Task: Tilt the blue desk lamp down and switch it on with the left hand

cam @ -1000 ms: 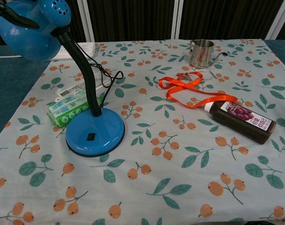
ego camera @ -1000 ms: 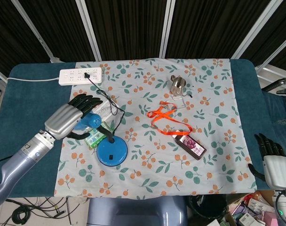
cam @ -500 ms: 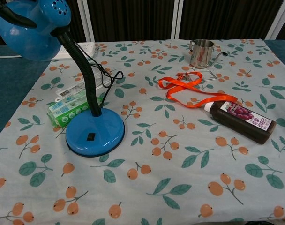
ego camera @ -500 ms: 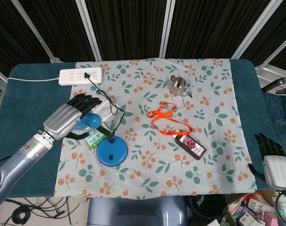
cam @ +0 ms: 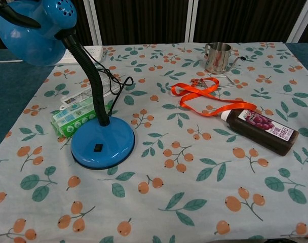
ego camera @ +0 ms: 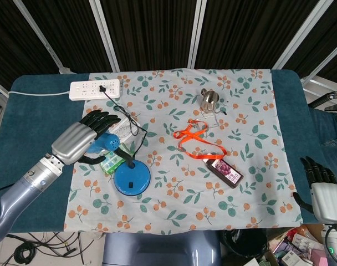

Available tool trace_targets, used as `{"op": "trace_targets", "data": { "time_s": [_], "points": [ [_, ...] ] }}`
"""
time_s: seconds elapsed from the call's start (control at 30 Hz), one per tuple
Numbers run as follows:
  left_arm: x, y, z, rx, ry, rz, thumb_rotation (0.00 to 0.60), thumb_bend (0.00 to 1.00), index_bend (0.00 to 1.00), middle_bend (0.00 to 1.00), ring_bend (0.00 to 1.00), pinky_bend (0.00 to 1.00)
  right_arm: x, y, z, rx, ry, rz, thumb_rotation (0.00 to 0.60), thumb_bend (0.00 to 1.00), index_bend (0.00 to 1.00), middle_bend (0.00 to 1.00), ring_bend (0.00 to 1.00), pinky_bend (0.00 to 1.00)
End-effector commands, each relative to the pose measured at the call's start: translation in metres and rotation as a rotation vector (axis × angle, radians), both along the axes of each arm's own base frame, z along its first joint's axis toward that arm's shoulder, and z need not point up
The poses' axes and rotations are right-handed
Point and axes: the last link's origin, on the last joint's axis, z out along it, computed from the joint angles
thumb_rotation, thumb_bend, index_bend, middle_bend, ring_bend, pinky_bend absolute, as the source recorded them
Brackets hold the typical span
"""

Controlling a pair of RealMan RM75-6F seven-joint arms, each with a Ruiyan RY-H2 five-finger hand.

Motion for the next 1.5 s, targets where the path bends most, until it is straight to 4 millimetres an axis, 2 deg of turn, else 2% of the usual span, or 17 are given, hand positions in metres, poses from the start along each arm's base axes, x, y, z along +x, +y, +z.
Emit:
{"op": "trace_targets", "data": {
  "time_s": [0.03,0.4,0.77,1.1,1.43,1.5],
  "points": [
    [0.002,-0.001,0.002,0.005,-0.016,-0.007,0.600,0.20,0.01,0.08,0.00,0.00,0.000,0.000,0.000,0.000,-0.001,-0.001,0.600,0.15,0.00,0.05,0.12,0.16],
    [0.011,-0.016,0.001,-0.043,-0.118,-0.039,0.600,0.20,0.02,0.09,0.00,0.00,0.000,0.000,0.000,0.000,-0.003,-0.001,0.600,0.15,0.00,0.05,0.12,0.16],
    [0.019,-0.051,0.001,-0.157,-0.220,-0.107,0.600,0.20,0.01,0.10,0.00,0.00,0.000,0.000,0.001,-0.005,-0.002,-0.005,0.600,0.15,0.00,0.05,0.12,0.16],
    [-0.007,-0.082,0.000,-0.272,-0.152,-0.062,0.600,0.24,0.00,0.12,0.02,0.02,0.000,0.000,0.001,-0.009,0.003,-0.001,0.600,0.16,0.00,0.05,0.12,0.16],
    [-0.052,-0.104,-0.014,-0.309,-0.041,-0.015,0.600,0.25,0.00,0.12,0.03,0.02,0.000,0.000,0.001,-0.012,0.003,-0.002,0.600,0.16,0.00,0.05,0.12,0.16],
    [-0.063,-0.108,-0.017,-0.290,-0.014,-0.001,0.600,0.26,0.00,0.13,0.06,0.06,0.000,0.000,0.001,-0.009,0.002,-0.002,0.600,0.16,0.00,0.05,0.12,0.16]
  ]
}}
